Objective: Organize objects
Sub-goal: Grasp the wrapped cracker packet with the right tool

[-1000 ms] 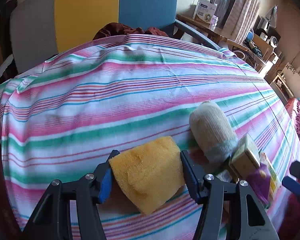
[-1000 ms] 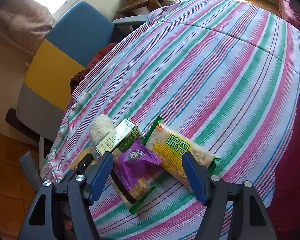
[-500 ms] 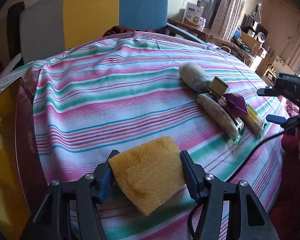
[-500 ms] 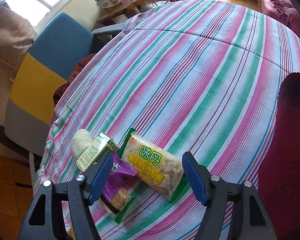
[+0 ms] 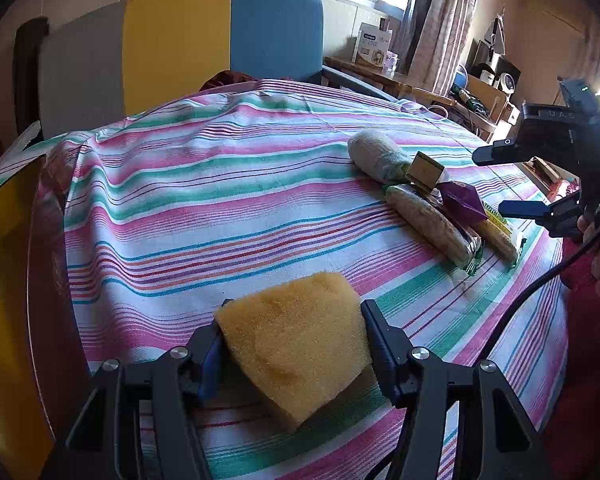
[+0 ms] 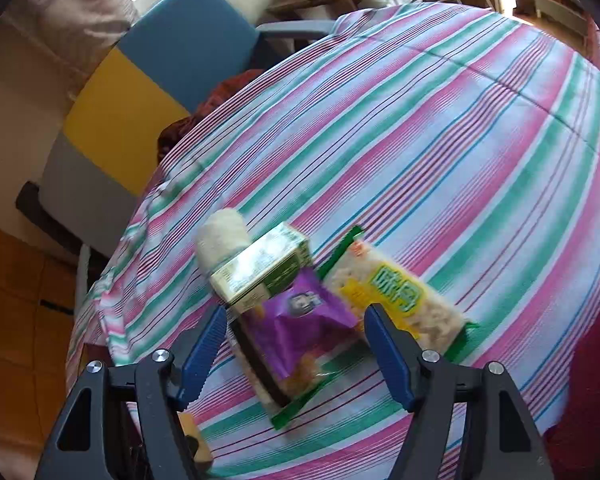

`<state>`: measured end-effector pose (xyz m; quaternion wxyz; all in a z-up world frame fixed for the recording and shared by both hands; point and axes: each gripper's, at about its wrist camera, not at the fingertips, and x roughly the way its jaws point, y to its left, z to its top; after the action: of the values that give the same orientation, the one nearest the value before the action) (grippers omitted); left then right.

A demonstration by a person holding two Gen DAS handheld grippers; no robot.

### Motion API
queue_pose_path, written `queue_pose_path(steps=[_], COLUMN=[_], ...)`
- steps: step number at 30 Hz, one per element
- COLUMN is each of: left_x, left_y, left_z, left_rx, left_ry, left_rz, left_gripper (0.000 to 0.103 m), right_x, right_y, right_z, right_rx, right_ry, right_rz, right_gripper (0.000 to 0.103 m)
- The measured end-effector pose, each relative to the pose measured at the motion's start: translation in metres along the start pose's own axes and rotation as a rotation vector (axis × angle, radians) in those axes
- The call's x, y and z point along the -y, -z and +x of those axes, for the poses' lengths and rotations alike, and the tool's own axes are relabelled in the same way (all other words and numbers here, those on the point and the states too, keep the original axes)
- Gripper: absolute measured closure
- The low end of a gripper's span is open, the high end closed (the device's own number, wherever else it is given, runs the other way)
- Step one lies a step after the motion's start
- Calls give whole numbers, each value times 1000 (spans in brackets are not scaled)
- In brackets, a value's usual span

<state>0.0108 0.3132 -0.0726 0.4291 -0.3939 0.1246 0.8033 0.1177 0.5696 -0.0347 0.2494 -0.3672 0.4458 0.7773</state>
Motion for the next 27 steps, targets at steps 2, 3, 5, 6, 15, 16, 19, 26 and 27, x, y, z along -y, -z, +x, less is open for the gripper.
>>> queue_pose_path(steps=[2, 3, 5, 6, 15, 16, 19, 26, 27], left_x=[0, 0, 0, 0, 0, 0, 0, 0, 0], left_y=[0, 0, 2, 2, 3, 3, 3, 3, 4], left_z=[1, 1, 0, 0, -1, -1, 0, 0, 0], left_rx=[3, 5, 8, 9, 17, 17, 18, 18, 18], left_ry=[-1, -3, -3, -3, -1, -1, 1, 0, 0], left_rz=[1, 3, 5, 5, 5, 5, 5, 6, 6], left_gripper=[41, 41, 41, 41, 39, 39, 39, 39, 39], right_x=[-8, -10, -15, -18, -59, -60, -58, -51, -52], right_y=[5, 8, 15, 17, 36, 38, 36, 27, 26], right_z=[8, 16, 30, 34, 43, 45, 50, 59, 62], right_rx=[-47, -86, -165, -165, -173, -180, -183, -220, -227], right_ry=[-1, -4, 29, 82, 57, 54, 90, 63, 52], right_rz=[-43, -57, -93, -118, -365, -373, -351, -240, -222], right_gripper=[30, 30, 30, 30, 63, 63, 61, 47, 44])
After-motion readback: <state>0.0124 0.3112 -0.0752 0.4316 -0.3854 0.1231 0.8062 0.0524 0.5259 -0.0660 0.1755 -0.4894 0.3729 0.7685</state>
